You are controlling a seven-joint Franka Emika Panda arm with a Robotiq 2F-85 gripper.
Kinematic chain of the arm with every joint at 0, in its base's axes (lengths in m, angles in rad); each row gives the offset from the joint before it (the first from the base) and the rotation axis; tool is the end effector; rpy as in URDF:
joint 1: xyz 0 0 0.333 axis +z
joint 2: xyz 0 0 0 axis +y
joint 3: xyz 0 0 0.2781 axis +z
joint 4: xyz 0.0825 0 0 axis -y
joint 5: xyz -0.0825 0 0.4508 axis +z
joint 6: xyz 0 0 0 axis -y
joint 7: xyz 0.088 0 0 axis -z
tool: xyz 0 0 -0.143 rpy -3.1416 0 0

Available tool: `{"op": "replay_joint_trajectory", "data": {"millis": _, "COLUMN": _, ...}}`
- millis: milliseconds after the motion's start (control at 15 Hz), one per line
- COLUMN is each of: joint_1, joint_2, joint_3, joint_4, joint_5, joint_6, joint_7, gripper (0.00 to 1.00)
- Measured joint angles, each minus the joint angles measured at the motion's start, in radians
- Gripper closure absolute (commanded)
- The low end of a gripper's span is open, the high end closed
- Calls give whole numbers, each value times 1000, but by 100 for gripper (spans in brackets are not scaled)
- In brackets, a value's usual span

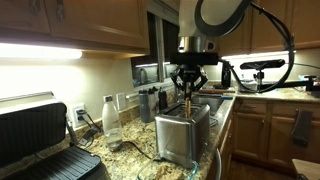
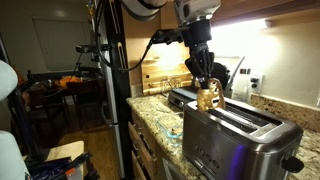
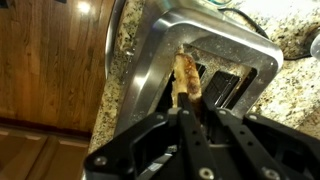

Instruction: Take a slice of bread and put it in the toaster

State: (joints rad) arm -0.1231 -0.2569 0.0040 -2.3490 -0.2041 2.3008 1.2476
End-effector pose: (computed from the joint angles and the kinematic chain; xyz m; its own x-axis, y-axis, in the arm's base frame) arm 0.5522 -0.0759 0.3492 0.2960 -0.9272 0.2296 -0.9350 -0.3304 -0.1288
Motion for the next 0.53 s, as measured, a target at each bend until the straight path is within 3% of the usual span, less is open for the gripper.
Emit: {"op": "replay_joint_trajectory", "data": {"millis": 533, "joint_1": -15, "joint_2": 1, "joint_3": -5, "joint_4": -25, "joint_5": 2, "joint_6": 62, "joint_7": 57, "gripper": 91}}
